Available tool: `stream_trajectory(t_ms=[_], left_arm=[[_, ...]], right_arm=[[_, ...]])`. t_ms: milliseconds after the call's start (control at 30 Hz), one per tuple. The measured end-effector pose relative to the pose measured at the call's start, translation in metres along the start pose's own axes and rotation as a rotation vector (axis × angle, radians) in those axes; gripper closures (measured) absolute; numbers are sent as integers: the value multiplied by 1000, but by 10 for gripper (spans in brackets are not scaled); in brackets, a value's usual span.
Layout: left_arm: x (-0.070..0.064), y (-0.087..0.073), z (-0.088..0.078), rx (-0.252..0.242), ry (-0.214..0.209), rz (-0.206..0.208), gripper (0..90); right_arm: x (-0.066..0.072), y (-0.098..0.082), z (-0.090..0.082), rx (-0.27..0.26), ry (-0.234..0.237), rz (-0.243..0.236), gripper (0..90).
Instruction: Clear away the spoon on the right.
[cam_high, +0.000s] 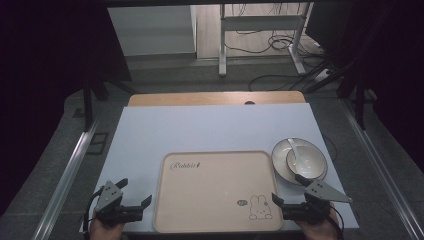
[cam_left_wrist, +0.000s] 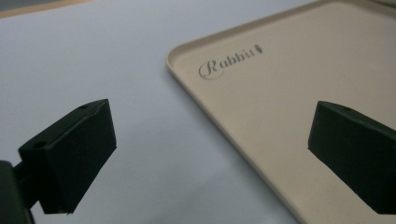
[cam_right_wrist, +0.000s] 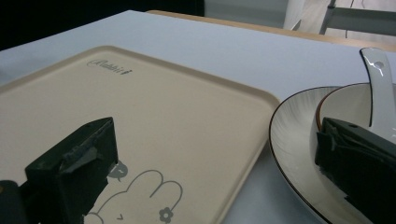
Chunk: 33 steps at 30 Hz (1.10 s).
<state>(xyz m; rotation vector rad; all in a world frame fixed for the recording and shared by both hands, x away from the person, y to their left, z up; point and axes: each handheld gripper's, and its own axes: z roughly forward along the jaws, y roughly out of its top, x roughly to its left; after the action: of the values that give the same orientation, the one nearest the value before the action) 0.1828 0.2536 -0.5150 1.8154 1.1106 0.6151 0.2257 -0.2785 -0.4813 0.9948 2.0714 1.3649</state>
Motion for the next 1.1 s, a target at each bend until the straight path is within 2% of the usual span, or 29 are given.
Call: stream_trajectory(t_ms=[67, 100, 200, 300, 400, 633, 700, 867, 1100], left_arm=[[1, 0, -1, -19, -14, -8, 10], [1, 0, -2, -26, -19, -12, 11], [2, 0, -2, -39, -28, -23, 11], [2, 0, -2, -40, -34, -26, 11], [1, 0, -2, -38, -35, -20, 11], [-1, 0, 0, -32, -41, -13, 11], [-1, 0, 0, -31, -42, -12, 12], [-1, 0, 0, -26, -42, -13, 12], [-2, 1, -1, -36, -55, -12, 11]], right_arm=[[0, 0, 0, -3, 6, 9, 0], [-1, -1, 0, -4, 26, 48, 11], [-2, -1, -1, 7, 33, 68, 45], [-3, -1, -1, 18, 36, 60, 55], [-3, -3, 0, 39, 36, 28, 58], [0, -2, -1, 41, 37, -11, 67], [0, -2, 0, 46, 39, -10, 67], [-1, -2, 0, 49, 65, 34, 73], [-2, 0, -2, 44, 58, 52, 76]])
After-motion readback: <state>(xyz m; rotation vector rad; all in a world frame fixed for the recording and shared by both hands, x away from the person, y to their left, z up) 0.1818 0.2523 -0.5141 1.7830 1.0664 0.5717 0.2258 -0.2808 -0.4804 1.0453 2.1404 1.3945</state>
